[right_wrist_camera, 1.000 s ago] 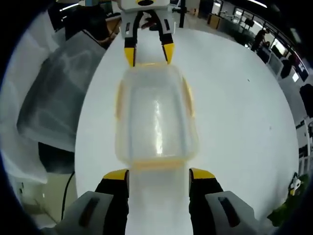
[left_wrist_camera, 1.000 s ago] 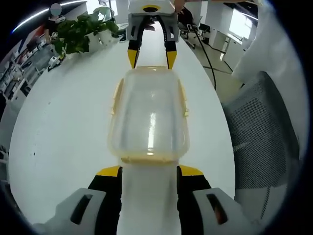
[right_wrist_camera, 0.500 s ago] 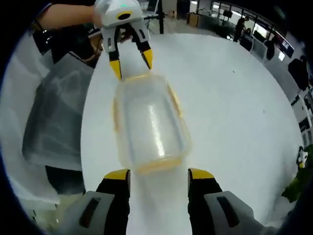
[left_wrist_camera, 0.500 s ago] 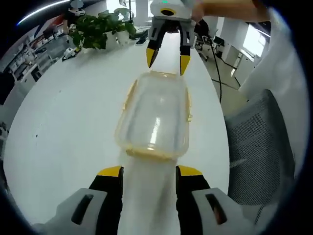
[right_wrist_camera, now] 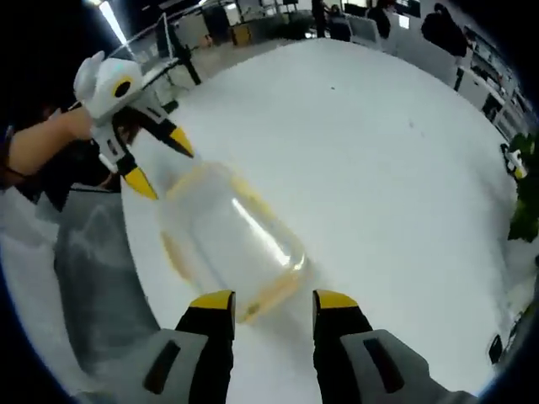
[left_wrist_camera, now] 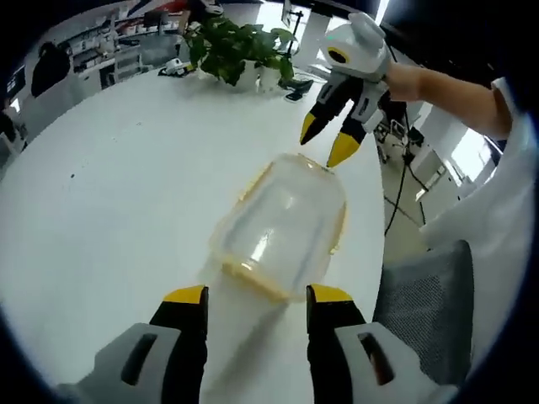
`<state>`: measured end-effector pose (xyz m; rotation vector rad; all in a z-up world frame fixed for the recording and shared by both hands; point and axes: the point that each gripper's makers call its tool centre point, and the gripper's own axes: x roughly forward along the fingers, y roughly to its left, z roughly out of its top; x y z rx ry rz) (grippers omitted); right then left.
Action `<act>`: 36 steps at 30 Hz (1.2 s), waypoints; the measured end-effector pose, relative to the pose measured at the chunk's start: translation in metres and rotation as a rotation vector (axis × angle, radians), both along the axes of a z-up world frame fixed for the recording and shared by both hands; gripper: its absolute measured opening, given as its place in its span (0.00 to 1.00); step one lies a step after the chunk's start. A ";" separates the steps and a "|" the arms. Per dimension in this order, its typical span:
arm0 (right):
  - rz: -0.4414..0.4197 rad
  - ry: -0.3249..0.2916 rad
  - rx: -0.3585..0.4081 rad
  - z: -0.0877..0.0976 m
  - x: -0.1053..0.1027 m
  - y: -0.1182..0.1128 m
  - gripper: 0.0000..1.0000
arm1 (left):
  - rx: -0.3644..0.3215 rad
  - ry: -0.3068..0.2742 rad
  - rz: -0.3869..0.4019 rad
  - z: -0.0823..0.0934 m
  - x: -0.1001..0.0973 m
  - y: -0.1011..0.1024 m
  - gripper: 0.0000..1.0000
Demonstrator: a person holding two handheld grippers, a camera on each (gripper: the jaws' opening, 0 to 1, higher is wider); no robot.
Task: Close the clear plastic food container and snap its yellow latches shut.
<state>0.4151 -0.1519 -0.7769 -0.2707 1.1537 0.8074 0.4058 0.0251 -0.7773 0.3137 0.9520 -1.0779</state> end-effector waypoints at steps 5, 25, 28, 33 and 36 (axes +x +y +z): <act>-0.078 0.047 0.003 -0.007 -0.002 -0.002 0.36 | -0.009 0.061 0.118 -0.002 0.001 -0.001 0.45; -0.333 0.172 0.101 -0.014 -0.007 0.009 0.37 | -0.031 0.272 0.513 -0.013 0.000 -0.010 0.38; -0.342 0.198 0.101 -0.021 -0.010 0.011 0.37 | -0.045 0.308 0.524 -0.017 -0.003 -0.016 0.34; -0.369 0.224 0.137 -0.021 -0.012 0.016 0.36 | -0.050 0.311 0.527 -0.017 -0.002 -0.018 0.33; -0.372 0.235 0.148 -0.021 -0.011 0.015 0.34 | -0.059 0.313 0.529 -0.018 -0.002 -0.018 0.32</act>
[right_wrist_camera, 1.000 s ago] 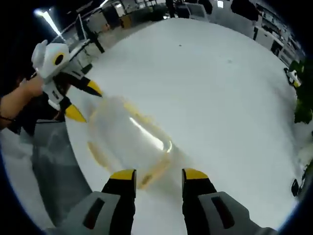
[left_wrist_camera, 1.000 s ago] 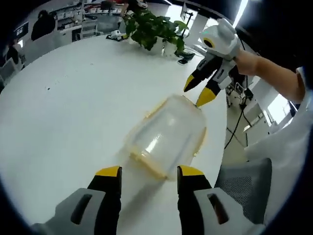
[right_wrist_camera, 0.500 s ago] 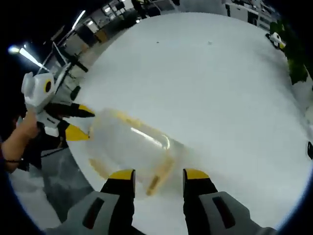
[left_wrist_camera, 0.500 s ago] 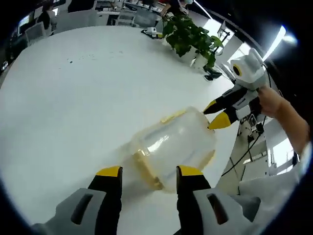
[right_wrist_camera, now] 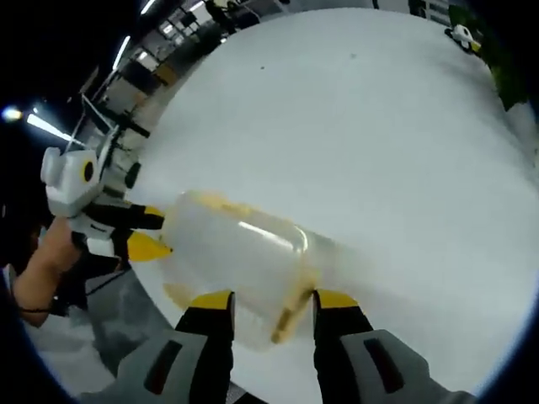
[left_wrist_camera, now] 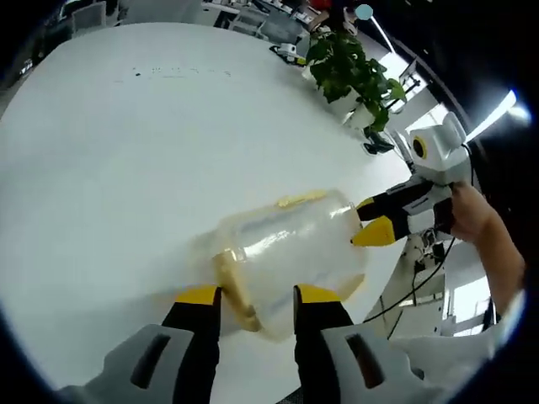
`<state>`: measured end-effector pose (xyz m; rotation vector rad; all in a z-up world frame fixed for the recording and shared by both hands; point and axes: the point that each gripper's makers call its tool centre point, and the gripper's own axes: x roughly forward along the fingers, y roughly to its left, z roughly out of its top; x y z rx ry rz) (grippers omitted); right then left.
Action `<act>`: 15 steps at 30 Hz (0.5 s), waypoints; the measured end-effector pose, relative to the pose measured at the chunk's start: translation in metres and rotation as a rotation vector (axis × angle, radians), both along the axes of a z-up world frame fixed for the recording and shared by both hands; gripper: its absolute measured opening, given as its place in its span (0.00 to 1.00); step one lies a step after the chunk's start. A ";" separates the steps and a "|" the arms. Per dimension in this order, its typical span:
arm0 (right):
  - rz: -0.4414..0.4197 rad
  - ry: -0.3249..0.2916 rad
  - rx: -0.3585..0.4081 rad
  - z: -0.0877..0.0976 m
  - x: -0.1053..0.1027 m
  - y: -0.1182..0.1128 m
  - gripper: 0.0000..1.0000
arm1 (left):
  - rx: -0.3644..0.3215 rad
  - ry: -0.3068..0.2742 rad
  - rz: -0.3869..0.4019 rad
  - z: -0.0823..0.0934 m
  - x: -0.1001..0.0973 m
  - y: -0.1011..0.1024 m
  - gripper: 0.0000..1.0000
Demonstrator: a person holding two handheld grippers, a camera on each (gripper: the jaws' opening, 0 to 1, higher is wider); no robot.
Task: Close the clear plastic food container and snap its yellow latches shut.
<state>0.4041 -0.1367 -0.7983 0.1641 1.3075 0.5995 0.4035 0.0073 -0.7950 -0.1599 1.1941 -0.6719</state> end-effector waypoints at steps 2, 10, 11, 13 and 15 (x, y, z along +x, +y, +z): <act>-0.006 0.007 0.008 0.000 0.000 0.000 0.33 | 0.007 -0.006 -0.010 0.000 0.000 -0.001 0.31; -0.006 0.019 -0.021 -0.002 0.000 0.002 0.28 | 0.032 -0.043 -0.071 -0.014 0.000 -0.015 0.25; 0.017 0.006 0.013 -0.001 0.002 0.004 0.27 | 0.026 -0.025 -0.057 -0.010 0.001 -0.012 0.25; 0.012 0.016 0.001 -0.001 0.000 0.003 0.28 | 0.023 -0.012 -0.055 -0.010 0.001 -0.013 0.25; 0.014 0.007 -0.010 0.000 -0.001 0.004 0.29 | 0.024 -0.010 -0.053 -0.008 0.000 -0.011 0.25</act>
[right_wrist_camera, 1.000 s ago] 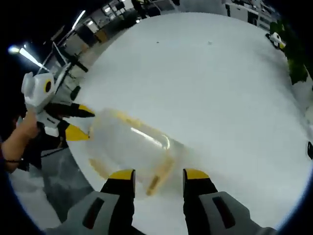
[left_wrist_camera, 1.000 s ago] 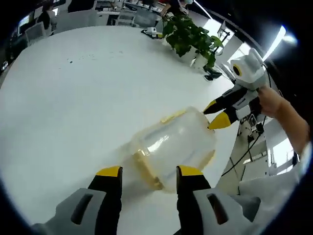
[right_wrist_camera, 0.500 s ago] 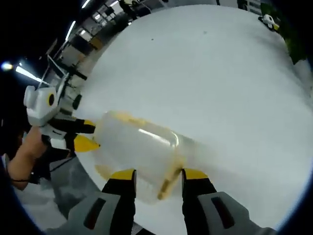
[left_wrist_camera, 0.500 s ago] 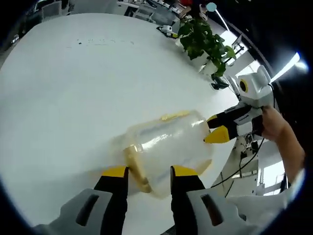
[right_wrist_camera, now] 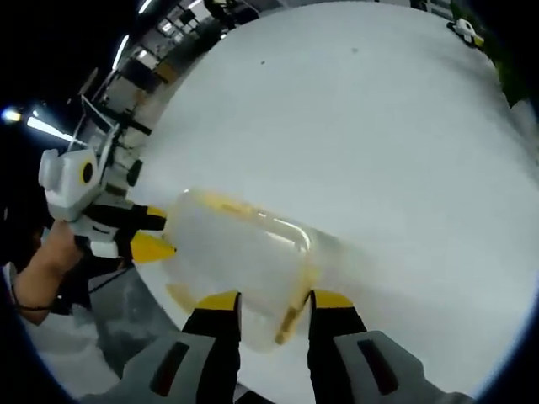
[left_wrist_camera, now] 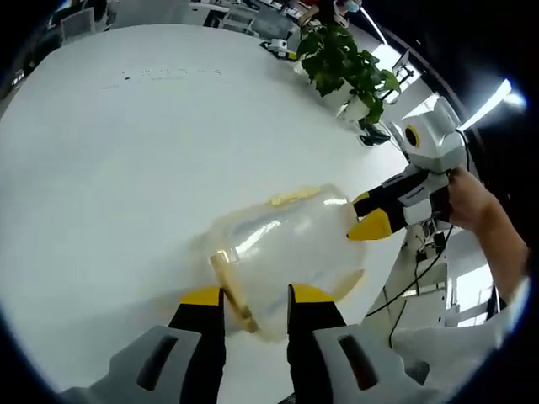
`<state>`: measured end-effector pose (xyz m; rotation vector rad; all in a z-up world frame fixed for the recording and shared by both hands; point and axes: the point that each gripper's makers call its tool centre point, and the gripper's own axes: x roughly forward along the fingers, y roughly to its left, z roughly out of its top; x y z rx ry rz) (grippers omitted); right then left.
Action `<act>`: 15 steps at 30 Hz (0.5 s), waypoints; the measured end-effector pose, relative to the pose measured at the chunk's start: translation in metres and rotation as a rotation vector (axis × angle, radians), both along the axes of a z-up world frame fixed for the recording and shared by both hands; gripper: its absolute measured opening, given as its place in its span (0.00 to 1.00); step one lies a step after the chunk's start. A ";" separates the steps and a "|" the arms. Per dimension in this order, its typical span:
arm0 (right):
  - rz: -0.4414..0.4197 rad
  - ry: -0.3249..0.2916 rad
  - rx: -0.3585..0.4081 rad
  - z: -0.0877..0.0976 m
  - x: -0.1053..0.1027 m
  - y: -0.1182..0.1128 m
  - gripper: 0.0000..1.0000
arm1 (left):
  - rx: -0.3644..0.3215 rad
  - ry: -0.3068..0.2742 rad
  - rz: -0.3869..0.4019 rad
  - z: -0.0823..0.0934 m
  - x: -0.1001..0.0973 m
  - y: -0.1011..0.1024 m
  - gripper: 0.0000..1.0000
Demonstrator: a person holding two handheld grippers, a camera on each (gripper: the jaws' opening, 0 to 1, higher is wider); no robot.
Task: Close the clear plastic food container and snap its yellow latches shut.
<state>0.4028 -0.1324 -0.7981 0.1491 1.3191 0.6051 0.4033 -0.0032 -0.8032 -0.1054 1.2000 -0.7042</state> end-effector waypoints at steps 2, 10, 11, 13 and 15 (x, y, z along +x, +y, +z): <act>-0.019 -0.008 0.014 0.000 -0.001 -0.002 0.29 | -0.015 -0.005 0.006 0.001 -0.001 0.002 0.26; 0.001 -0.026 -0.027 -0.001 -0.004 0.005 0.37 | -0.055 -0.002 0.019 0.004 0.000 0.006 0.29; -0.001 -0.025 -0.028 -0.001 -0.004 0.005 0.38 | -0.057 -0.002 0.019 0.004 0.000 0.006 0.29; 0.015 -0.028 -0.032 -0.001 -0.006 0.006 0.40 | -0.069 0.007 0.030 0.006 -0.001 0.006 0.29; 0.036 -0.045 -0.039 0.000 -0.005 0.006 0.40 | -0.073 0.013 0.024 0.006 0.000 0.006 0.30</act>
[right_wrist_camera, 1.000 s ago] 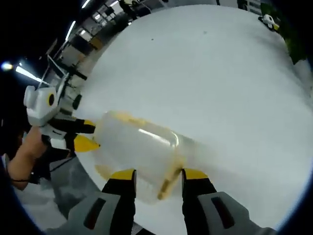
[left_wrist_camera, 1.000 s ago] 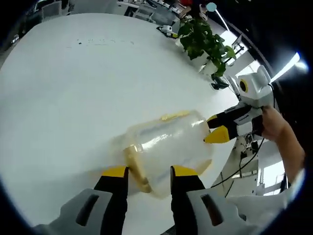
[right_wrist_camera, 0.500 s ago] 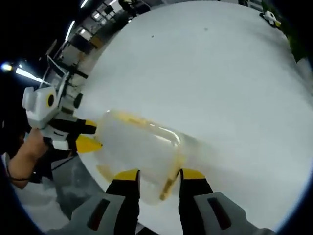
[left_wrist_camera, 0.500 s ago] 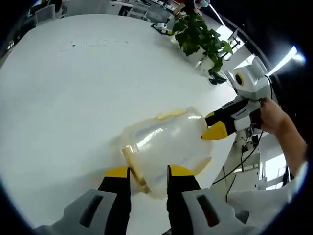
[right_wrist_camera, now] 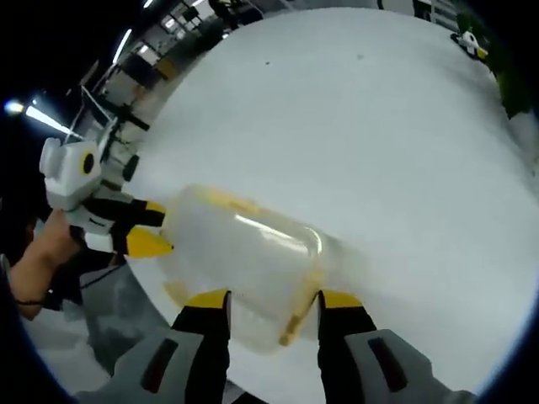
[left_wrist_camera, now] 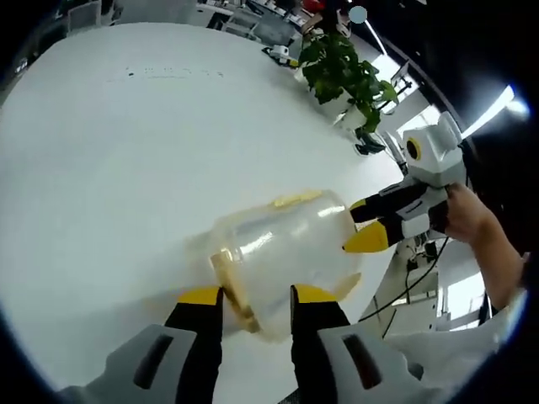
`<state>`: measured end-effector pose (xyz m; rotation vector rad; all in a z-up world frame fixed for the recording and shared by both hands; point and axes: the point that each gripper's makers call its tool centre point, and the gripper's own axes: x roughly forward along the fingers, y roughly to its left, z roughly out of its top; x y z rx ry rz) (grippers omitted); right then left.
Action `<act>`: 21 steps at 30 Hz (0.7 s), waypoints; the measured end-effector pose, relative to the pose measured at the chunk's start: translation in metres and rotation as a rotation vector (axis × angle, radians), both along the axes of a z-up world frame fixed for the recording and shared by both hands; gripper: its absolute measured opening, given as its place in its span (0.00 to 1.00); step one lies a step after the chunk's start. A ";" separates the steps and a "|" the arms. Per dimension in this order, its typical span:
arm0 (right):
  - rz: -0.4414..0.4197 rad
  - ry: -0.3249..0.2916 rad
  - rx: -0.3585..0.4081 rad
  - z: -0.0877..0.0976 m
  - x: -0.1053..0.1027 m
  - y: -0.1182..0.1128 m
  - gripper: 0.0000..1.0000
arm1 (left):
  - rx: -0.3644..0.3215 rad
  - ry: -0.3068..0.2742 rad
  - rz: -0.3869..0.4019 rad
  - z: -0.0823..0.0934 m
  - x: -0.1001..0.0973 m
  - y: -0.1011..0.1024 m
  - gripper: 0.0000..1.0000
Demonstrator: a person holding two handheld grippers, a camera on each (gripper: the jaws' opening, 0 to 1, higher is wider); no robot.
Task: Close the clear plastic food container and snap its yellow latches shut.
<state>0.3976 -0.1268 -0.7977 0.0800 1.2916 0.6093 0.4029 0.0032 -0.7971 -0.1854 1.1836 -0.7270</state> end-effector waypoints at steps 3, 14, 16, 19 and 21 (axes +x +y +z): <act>0.022 -0.004 -0.007 0.000 -0.002 -0.001 0.40 | -0.008 -0.008 -0.048 0.002 -0.002 0.000 0.31; 0.158 -0.047 -0.054 0.005 -0.004 -0.006 0.39 | 0.004 -0.041 -0.146 0.006 -0.005 0.006 0.34; 0.182 -0.056 -0.064 0.005 -0.003 -0.007 0.40 | 0.023 -0.053 -0.173 0.007 -0.005 0.008 0.36; 0.195 -0.065 -0.067 0.007 -0.003 -0.008 0.40 | 0.032 -0.077 -0.203 0.009 -0.004 0.008 0.38; 0.207 -0.077 -0.074 0.007 -0.001 -0.008 0.40 | 0.042 -0.068 -0.215 0.008 -0.005 0.010 0.39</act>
